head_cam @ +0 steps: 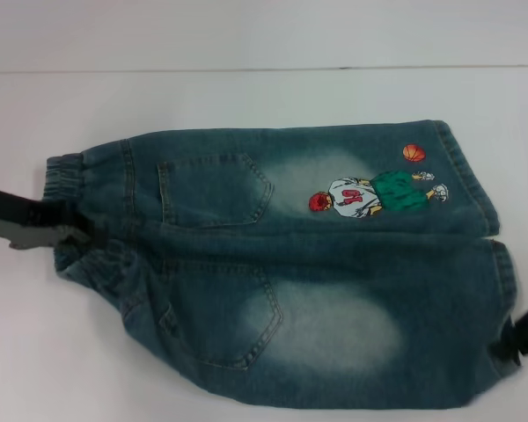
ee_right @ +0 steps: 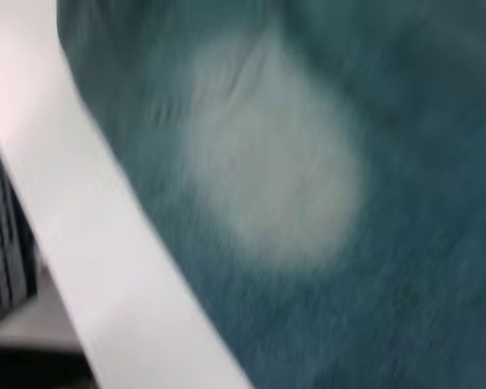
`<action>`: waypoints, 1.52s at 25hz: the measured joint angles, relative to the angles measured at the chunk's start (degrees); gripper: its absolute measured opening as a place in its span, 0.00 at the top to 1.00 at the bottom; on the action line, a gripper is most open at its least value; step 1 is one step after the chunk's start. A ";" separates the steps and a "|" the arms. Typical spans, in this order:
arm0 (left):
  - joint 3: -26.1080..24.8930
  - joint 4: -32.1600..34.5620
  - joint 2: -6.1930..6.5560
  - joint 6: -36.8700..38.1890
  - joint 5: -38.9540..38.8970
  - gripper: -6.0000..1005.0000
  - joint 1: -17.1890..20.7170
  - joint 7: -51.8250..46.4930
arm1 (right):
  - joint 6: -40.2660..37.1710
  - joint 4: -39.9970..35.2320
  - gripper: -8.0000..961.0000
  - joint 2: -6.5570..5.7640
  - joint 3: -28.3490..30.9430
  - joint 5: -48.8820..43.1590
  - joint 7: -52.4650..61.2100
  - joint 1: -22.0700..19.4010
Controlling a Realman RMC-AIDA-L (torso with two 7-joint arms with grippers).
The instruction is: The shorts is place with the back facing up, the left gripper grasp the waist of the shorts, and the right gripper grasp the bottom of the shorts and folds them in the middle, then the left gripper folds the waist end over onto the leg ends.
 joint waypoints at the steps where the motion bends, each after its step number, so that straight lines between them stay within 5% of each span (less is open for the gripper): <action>1: -0.26 0.13 0.21 0.10 -1.24 0.95 0.39 -0.19 | 0.08 -0.01 0.99 -0.37 1.80 1.48 -0.34 -0.32; 6: -5.06 0.27 0.83 -1.19 -2.53 0.95 1.60 -0.63 | 2.65 0.39 0.99 -1.60 10.01 11.24 -1.40 -2.74; 12: -11.86 -0.11 1.23 -4.22 -2.69 0.95 2.45 -0.88 | 11.91 4.99 0.99 -1.98 13.27 21.55 -2.02 -5.46; 23: -13.70 -2.03 0.88 -10.88 -10.99 0.95 5.51 0.59 | 33.75 12.21 0.99 0.57 14.80 34.54 -5.83 -7.03; 38: -13.20 -6.36 -0.49 -19.05 -17.08 0.95 5.69 9.60 | 51.14 15.93 0.99 4.39 14.48 40.51 -18.10 -3.13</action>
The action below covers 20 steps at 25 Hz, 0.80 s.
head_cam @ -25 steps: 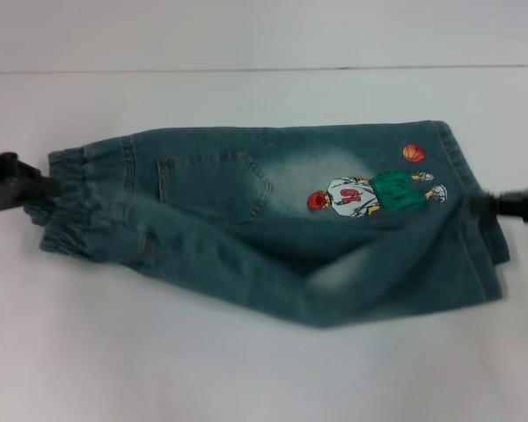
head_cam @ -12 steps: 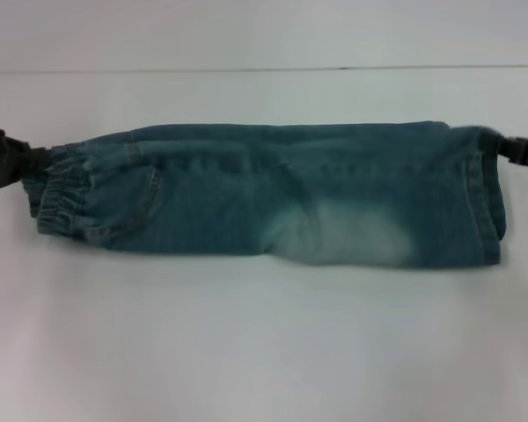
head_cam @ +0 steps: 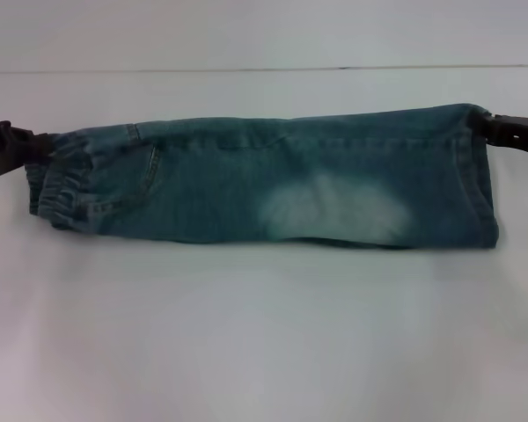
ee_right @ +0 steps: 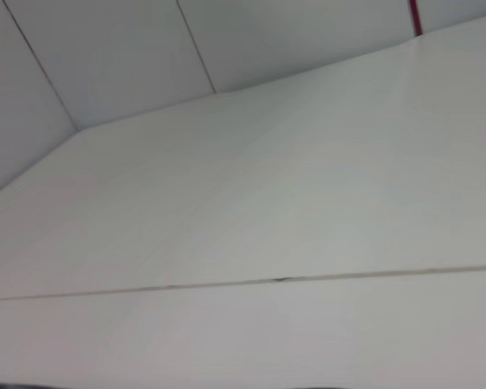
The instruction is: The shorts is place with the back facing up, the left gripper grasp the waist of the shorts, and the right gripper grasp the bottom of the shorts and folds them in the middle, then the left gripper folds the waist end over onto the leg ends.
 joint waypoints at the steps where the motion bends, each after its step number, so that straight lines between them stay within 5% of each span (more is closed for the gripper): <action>1: 0.04 -0.16 -0.06 -0.44 -0.07 0.95 -0.10 0.71 | 0.64 0.35 0.99 0.04 0.03 0.27 -0.49 0.27; 8: 0.71 -1.19 -0.30 -4.33 -0.17 0.95 -0.67 5.04 | 4.93 2.10 0.99 1.37 -0.23 3.15 -3.93 1.78; 20: 0.83 -2.57 -1.86 -8.68 -1.36 0.95 -1.64 14.16 | 9.56 6.33 0.99 1.41 -0.53 7.13 -8.70 2.91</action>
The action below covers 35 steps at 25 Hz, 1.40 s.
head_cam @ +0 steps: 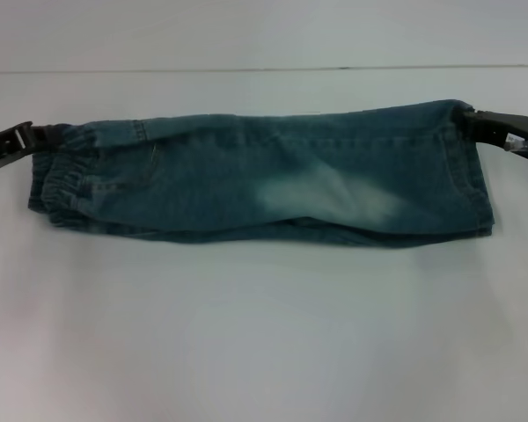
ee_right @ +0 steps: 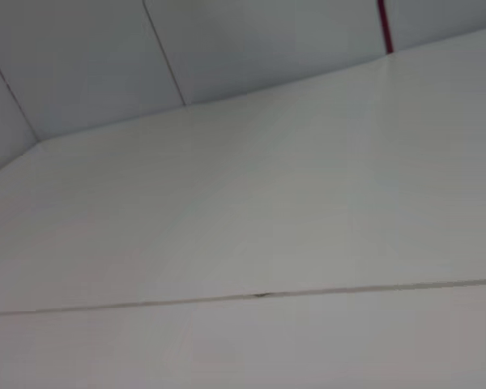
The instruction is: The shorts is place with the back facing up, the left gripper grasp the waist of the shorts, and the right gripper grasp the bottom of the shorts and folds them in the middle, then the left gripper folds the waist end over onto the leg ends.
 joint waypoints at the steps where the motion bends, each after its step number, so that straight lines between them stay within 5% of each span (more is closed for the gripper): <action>1: 0.04 0.15 -0.36 -0.30 -0.44 0.95 -0.04 0.67 | 0.01 0.06 0.99 0.02 -0.10 0.00 -0.15 0.09; 6: 0.42 0.76 -1.30 -2.17 -1.23 0.95 -0.06 1.92 | 0.11 0.13 0.90 0.08 -0.86 0.08 -0.29 0.38; 12: 0.38 0.77 -1.30 -4.16 -1.74 0.80 0.83 1.71 | 0.05 0.12 0.65 0.07 -0.96 0.14 -0.09 -0.09; 14: 0.24 0.98 -1.07 -3.58 -1.78 0.62 1.20 1.51 | -1.14 -0.14 0.57 -0.05 -0.70 0.45 0.32 -0.61; 18: 0.35 2.38 -0.08 1.30 -1.58 0.41 2.62 1.38 | -12.11 -2.28 0.46 -1.27 -0.63 2.57 2.60 -3.37; 25: 3.72 8.23 0.75 9.16 0.83 0.11 6.06 2.42 | -42.20 -11.27 0.21 -4.15 -3.04 0.40 4.85 -8.09; 29: 5.02 9.09 0.73 8.81 2.54 0.08 6.72 4.08 | -52.62 -14.18 0.08 -5.24 -6.43 -5.15 6.33 -8.42; 35: 9.25 9.12 -0.02 4.58 3.81 0.07 6.73 6.31 | -53.57 -14.41 0.01 -4.26 -7.31 -8.88 7.31 -8.13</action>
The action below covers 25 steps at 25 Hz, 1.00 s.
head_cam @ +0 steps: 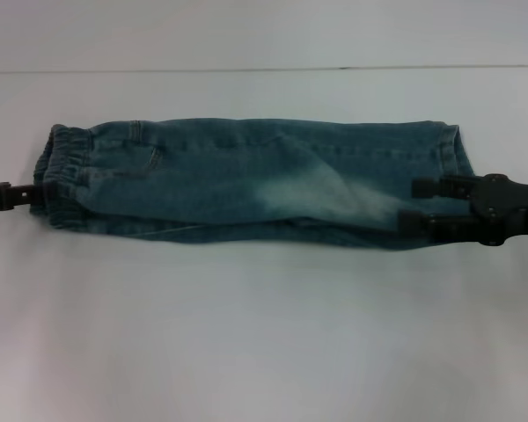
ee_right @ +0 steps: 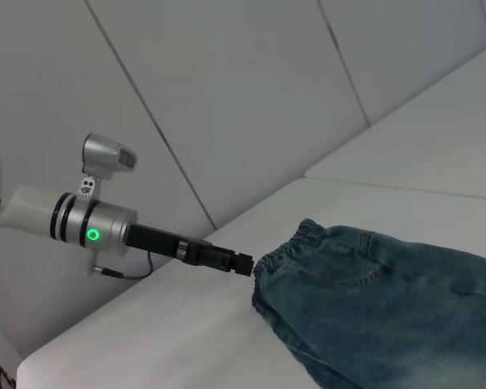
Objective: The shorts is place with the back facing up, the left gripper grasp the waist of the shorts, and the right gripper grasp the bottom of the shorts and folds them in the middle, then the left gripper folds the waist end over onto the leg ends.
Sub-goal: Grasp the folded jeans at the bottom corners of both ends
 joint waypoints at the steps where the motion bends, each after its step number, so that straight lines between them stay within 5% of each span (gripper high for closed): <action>1: 1.00 -0.01 -0.13 -1.11 0.03 0.07 -0.01 0.19 | 0.31 0.26 0.02 0.10 -0.01 -0.05 -0.01 0.04; 8: 8.84 -0.55 -1.24 -8.55 0.18 0.07 -0.27 1.98 | 2.64 0.89 0.02 0.85 -0.59 -0.40 0.36 0.17; 20: 10.10 -5.13 -0.82 -12.09 1.54 0.07 -2.49 3.67 | 5.52 2.34 0.01 1.41 -0.67 -0.40 0.16 0.30; 25: 10.44 -2.48 -1.49 -11.75 1.12 0.15 -1.30 4.03 | 6.04 3.04 0.02 1.44 -0.68 -0.38 -0.07 0.50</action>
